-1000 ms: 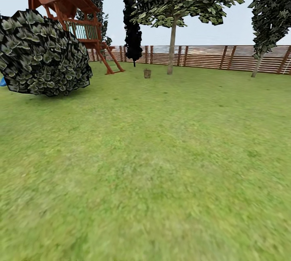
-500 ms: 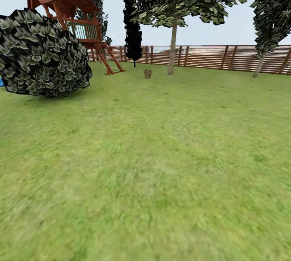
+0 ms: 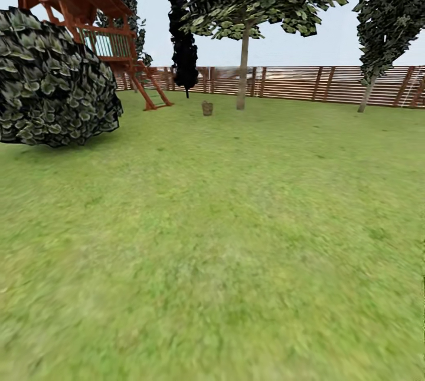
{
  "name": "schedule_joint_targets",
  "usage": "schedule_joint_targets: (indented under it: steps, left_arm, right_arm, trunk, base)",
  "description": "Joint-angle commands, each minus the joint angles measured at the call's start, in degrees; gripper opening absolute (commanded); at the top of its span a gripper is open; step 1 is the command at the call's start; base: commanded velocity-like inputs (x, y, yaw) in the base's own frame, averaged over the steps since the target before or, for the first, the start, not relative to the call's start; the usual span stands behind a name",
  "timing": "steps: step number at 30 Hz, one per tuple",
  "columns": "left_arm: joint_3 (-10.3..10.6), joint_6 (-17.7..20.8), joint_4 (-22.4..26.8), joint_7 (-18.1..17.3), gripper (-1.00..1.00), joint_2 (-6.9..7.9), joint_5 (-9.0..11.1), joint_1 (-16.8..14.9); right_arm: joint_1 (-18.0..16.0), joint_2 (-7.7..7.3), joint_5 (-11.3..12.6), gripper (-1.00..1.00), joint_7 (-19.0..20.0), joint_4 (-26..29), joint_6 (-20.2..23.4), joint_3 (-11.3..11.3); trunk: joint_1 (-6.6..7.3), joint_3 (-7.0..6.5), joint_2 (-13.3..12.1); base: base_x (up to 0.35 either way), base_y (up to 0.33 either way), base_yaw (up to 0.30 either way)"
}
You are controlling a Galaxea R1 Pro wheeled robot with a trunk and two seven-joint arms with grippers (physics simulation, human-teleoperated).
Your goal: Take the three Easter eggs out of the wicker basket on the lawn in the garden, then place them on the lawn next to a single tree (choose any tree) so that all three eggs are next to the same tree and none are left in the basket.
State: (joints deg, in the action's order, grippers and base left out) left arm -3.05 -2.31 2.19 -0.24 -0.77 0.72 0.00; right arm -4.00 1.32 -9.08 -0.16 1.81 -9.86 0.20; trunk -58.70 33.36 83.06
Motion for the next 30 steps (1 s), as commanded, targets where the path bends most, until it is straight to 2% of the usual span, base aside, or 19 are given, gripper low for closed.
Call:
schedule_joint_targets:
  steps: [1,30]
  left_arm:
    - [-0.29,-0.12,0.01,-0.02,1.00,-0.01,0.07,0.00]
    - [-0.29,-0.14,0.01,-0.02,1.00,-0.02,0.07,0.00]
  right_arm:
    - [-0.04,0.00,-0.32,1.00,-0.02,-0.05,-0.16,-0.02]
    - [-0.04,0.00,-0.88,1.00,-0.01,-0.18,-0.16,0.32]
  trunk:
    - [-0.03,0.05,0.02]
    - [-0.03,0.05,0.02]
  base:
    - [0.322,0.143,-0.164]
    - [0.322,0.136,-0.006]
